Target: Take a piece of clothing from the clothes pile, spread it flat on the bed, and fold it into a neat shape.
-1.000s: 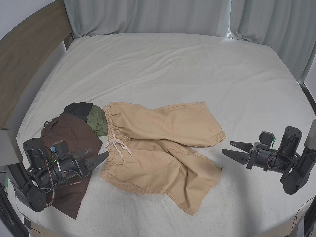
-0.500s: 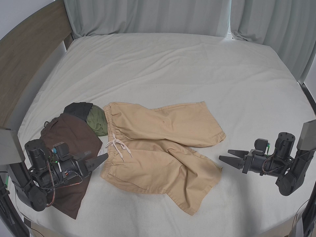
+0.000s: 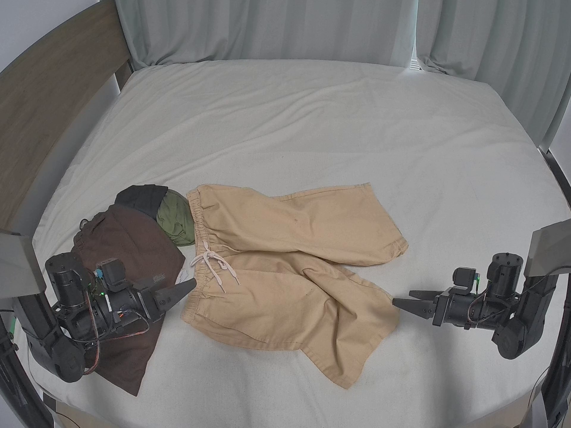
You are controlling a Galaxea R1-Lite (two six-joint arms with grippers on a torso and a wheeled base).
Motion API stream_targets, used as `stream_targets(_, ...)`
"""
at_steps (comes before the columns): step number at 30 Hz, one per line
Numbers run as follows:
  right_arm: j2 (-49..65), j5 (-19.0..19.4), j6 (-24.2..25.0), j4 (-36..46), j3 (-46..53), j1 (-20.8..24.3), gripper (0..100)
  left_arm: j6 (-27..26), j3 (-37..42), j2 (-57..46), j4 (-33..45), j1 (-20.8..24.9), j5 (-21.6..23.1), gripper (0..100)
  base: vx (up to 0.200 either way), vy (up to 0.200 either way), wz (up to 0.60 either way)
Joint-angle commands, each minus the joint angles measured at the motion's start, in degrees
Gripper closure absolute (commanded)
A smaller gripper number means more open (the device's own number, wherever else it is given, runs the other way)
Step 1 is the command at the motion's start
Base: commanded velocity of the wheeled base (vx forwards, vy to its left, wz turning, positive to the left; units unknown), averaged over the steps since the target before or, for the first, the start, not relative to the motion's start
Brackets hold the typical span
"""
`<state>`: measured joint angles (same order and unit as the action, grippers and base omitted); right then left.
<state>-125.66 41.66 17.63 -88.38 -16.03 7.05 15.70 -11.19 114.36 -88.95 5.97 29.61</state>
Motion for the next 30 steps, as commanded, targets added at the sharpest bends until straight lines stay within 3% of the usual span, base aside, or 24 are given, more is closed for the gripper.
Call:
stream_targets(1, -2.48, 0.00, 0.04, -0.04, 0.03, -0.72, 0, 0.03, 0.03, 0.43, 0.01, 0.00, 0.01, 0, 0.000, 0.000, 0.00)
stream_targets(10, -4.68, -0.08, 0.04, -0.04, 0.65, -1.16, 0, 0.03, 0.64, 1.13, -0.08, 0.00, 0.01, 0, 0.000, 0.000, 0.00)
stream_targets(15, -6.70, -5.00, 0.48, -0.04, -0.14, -1.33, 0, 0.03, 0.64, 1.30, -0.08, 0.00, 0.10, 0, 0.000, 0.000, 0.00)
stream_targets(30, -11.71, -5.27, 0.74, -0.04, -1.20, -0.63, 0, -0.23, 0.73, 2.10, -0.08, 0.18, 0.01, 0, 0.000, 0.000, 0.00)
